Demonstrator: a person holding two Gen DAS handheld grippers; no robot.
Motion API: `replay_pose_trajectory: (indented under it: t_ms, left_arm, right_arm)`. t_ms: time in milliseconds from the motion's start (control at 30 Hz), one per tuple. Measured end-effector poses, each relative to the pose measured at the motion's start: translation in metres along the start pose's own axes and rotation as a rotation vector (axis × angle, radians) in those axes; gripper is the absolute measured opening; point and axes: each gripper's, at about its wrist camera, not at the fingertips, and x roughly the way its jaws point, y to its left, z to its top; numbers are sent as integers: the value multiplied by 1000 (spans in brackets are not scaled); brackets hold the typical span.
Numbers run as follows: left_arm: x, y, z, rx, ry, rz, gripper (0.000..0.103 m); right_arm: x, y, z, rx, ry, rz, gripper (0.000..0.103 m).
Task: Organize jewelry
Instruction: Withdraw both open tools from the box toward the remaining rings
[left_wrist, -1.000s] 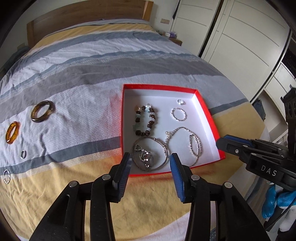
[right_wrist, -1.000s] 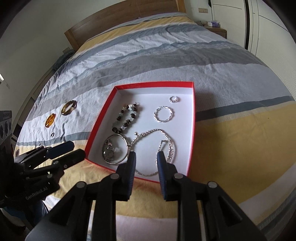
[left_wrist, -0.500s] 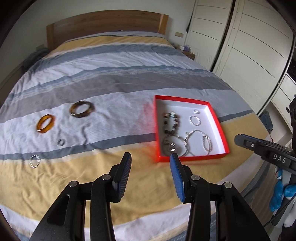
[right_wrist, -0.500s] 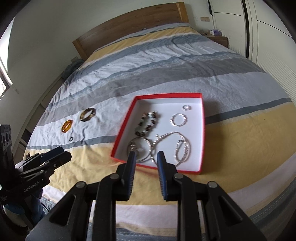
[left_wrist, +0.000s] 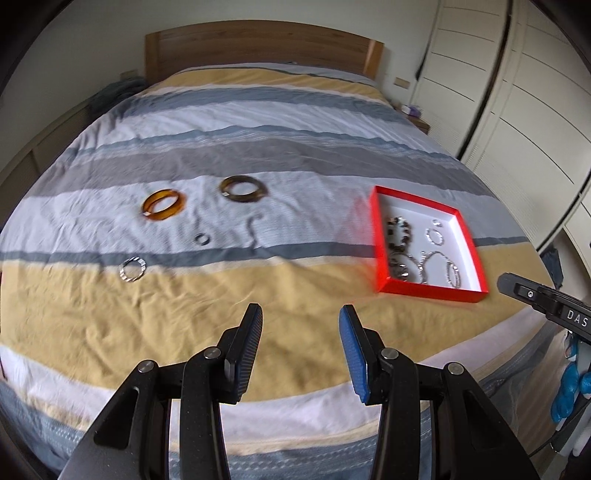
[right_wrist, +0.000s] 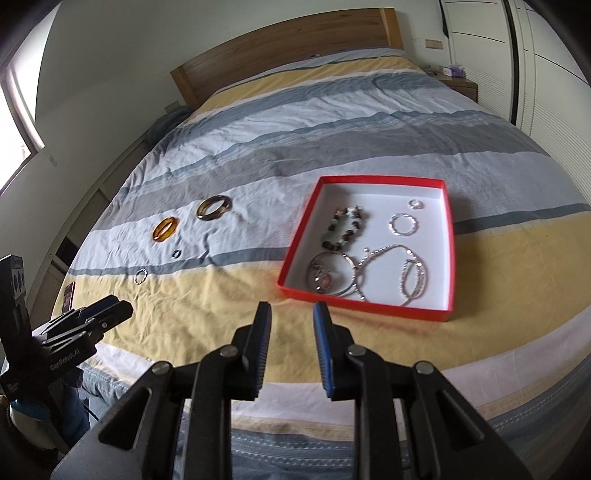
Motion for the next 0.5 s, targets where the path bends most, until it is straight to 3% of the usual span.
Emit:
replay_pose_trajectory:
  t_ms: [500]
  left_arm:
    - [-17, 38, -13, -82, -5, 53, 44]
  right_arm:
    - [-2, 30, -4, -49, 4, 15, 22]
